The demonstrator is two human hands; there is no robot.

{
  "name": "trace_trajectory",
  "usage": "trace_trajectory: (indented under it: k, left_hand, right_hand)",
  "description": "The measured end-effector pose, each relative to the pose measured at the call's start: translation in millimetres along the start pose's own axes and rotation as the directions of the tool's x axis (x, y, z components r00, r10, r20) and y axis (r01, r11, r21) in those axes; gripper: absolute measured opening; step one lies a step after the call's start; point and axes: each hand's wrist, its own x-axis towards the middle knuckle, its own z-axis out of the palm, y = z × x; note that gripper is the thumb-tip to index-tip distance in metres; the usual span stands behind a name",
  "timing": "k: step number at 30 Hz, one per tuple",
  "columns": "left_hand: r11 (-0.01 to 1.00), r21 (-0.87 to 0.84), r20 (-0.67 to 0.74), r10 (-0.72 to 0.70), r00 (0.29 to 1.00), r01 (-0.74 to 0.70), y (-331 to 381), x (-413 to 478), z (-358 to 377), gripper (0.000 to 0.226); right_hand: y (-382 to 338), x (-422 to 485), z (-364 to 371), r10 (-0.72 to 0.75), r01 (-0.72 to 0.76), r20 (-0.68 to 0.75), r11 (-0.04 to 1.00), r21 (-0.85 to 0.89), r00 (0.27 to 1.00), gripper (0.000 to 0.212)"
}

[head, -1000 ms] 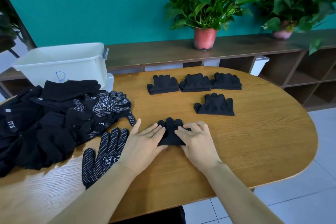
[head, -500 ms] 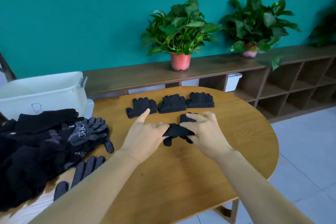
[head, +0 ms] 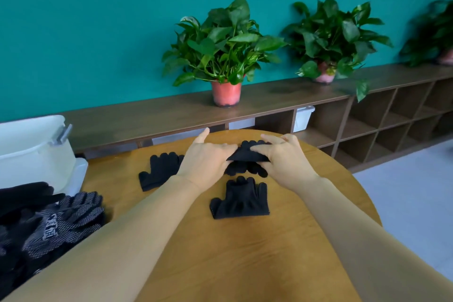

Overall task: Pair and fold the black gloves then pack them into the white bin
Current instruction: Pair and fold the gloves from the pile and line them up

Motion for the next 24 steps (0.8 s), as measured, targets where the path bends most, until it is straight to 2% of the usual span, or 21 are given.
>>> trace_trajectory:
  k: [3, 5, 8, 9, 13, 16, 17, 19, 21, 24]
  left_hand:
    - [0.999, -0.023, -0.106, 0.038, 0.994, -0.041, -5.6, 3.0, 22.7, 0.048]
    - [0.996, 0.006, -0.112, 0.084, 0.990, -0.084, -4.7, -17.1, 47.1, 0.056]
    - [0.990, 0.027, 0.038, 0.139, 0.990, -0.140, 2.4, -61.9, 91.0, 0.064]
    - [0.991, 0.025, 0.069, 0.132, 0.989, -0.134, 4.5, -72.3, 101.5, 0.065]
    - [0.996, 0.001, 0.071, 0.085, 0.994, -0.085, 6.3, -79.1, 110.7, 0.066]
    - [0.993, 0.000, 0.082, 0.120, 0.989, -0.120, 2.8, -84.0, 109.0, 0.050]
    - [0.995, -0.003, 0.128, 0.102, 0.987, -0.103, 2.2, -85.7, 104.3, 0.049]
    - [0.997, -0.001, 0.275, 0.076, 0.959, -0.078, 3.6, -88.5, 91.7, 0.062]
    - [0.997, -0.045, 0.331, 0.068, 0.941, -0.056, 2.5, -94.6, 88.5, 0.069]
    - [0.996, -0.084, 0.166, 0.053, 0.985, -0.039, 0.7, -102.3, 85.3, 0.062]
  right_hand:
    - [-0.2, 4.1, 12.8, -0.016, -0.001, -0.166, 0.995, -0.103, 0.986, 0.046]
    - [1.4, -8.4, 43.1, -0.069, 0.043, -0.185, 0.989, -0.142, 0.980, 0.055]
    - [-3.8, -40.6, 95.5, -0.146, 0.141, -0.011, 0.969, -0.202, 0.989, 0.067]
    - [-5.2, -49.1, 105.8, -0.157, 0.155, 0.008, 0.969, -0.194, 0.988, 0.067]
    - [-4.6, -52.2, 116.2, -0.099, 0.094, -0.013, 0.972, -0.217, 0.995, 0.064]
    - [-2.6, -50.2, 115.8, -0.107, 0.109, 0.021, 0.969, -0.221, 0.994, 0.064]
    - [-2.4, -50.2, 114.3, -0.112, 0.119, 0.042, 0.969, -0.216, 0.993, 0.064]
    - [-1.8, -51.3, 110.8, -0.126, 0.138, 0.063, 0.964, -0.228, 0.990, 0.060]
    - [-3.8, -54.4, 102.3, -0.107, 0.113, 0.041, 0.967, -0.228, 0.993, 0.061]
    - [-18.6, -62.2, 91.7, -0.084, 0.076, -0.035, 0.980, -0.185, 0.996, 0.069]
